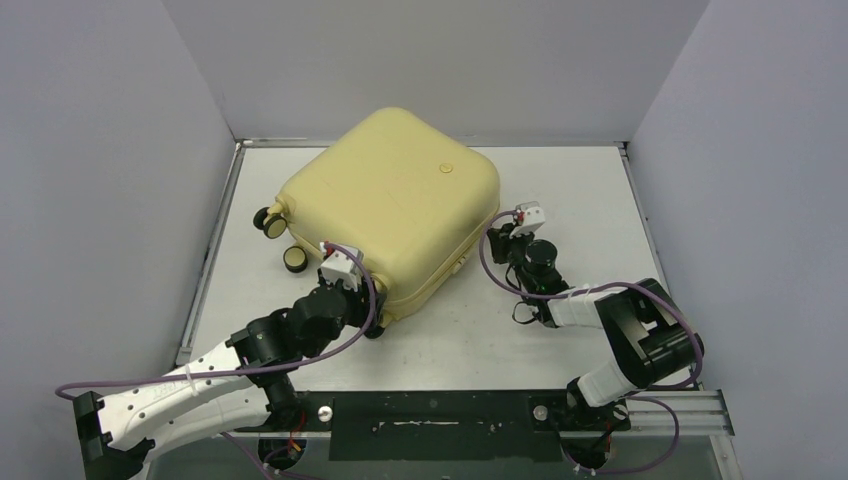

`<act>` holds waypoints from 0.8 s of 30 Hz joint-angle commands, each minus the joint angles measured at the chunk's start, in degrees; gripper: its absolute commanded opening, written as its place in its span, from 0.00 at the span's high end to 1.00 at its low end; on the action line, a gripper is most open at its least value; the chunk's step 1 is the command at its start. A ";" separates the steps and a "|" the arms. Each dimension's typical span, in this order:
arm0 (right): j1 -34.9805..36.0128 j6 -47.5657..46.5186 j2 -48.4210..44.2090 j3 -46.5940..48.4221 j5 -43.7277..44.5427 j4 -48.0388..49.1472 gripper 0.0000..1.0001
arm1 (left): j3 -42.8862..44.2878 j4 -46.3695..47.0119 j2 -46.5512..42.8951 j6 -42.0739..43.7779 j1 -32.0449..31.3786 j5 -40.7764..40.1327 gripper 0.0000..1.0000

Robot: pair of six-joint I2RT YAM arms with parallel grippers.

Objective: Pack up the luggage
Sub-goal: Zip the luggage at the center of the board.

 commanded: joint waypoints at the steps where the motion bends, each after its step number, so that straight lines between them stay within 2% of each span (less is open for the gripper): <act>1: -2.65 0.14 -1.81 1.64 11.43 1.37 1.00 | -0.48 -6.61 -1.44 -3.08 0.57 -12.82 1.00; 14: -8.83 -0.17 4.63 5.62 13.90 4.67 1.00 | -0.86 -6.86 -2.11 -3.63 -0.52 -13.98 1.00; 24: -12.19 -1.22 13.28 13.03 13.16 6.12 1.00 | -1.22 -6.56 -2.46 -3.50 -2.19 -13.92 1.00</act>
